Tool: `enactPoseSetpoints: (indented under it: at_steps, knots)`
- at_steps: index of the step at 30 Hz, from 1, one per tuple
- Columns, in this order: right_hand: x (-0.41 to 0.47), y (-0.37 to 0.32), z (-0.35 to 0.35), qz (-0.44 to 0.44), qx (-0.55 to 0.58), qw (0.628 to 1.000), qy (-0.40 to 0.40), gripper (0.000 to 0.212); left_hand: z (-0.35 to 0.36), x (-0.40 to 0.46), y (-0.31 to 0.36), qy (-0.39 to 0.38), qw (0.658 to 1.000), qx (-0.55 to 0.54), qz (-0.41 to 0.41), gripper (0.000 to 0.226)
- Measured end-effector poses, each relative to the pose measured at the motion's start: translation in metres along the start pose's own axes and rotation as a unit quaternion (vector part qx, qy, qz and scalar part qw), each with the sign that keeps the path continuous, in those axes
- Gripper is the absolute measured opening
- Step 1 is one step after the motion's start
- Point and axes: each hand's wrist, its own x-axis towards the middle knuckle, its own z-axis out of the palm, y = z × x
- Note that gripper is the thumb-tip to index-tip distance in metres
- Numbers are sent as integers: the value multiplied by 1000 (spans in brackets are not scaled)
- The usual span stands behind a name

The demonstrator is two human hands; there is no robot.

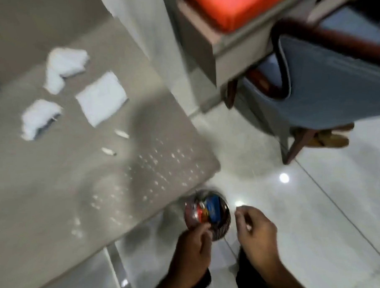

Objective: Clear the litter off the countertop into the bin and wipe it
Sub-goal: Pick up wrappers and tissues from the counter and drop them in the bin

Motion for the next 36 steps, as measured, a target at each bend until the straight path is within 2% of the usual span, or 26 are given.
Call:
enactPoseSetpoints:
  at_steps: [3, 6, 9, 12, 15, 17, 20, 21, 22, 24, 26, 28, 30, 32, 34, 36]
  knots:
    - [-10, -71, -42, -28, 46, 994, 98, 14, -61, -45, 55, 69, 996, -25, 46, 21]
    - [-4, -160, -64, -101, 80, 984, 121, 13, -135, -52, 88, 164, 980, -57, 98, 22]
    - [18, -252, -62, -218, 37, 973, 60, 13, -218, -27, 91, 266, 953, -46, 135, 32]
    - [53, -330, -21, -313, -77, 946, -39, 19, -299, 14, 67, 335, 930, 100, 117, 43]
    - [87, -386, 48, -315, -250, 906, -134, 39, -364, 64, 38, 310, 910, 260, 93, 48]
    - [99, -406, 92, -296, -374, 857, -197, 50, -393, 90, 21, 262, 908, 319, 66, 47]
    - [98, -416, 124, -281, -491, 794, -221, 40, -413, 110, 3, 152, 925, 342, 73, 34]
    - [96, -416, 130, -288, -502, 786, -218, 37, -421, 116, 2, 134, 929, 337, 72, 27]
    - [94, -415, 134, -305, -493, 788, -208, 34, -429, 119, 7, 129, 932, 331, 77, 21]
    - [90, -413, 136, -359, -466, 793, -160, 19, -443, 130, 27, 171, 934, 295, 111, 11]
    - [94, -402, 140, -369, -433, 814, -120, 25, -455, 150, 52, 200, 930, 266, 159, 13]
    - [97, -389, 144, -364, -418, 825, -112, 25, -464, 175, 73, 181, 925, 267, 201, 19]
    - [96, -387, 142, -350, -411, 834, -113, 13, -462, 196, 79, 122, 928, 282, 211, 24]
    - [98, -381, 136, -329, -352, 870, -107, 11, -451, 210, 73, 86, 926, 295, 218, 30]
    - [103, -372, 121, -291, -260, 914, -114, 14, -441, 214, 64, 96, 929, 289, 210, 39]
    - [107, -366, 94, -275, -159, 942, -105, 22, -433, 205, 62, 112, 932, 280, 199, 42]
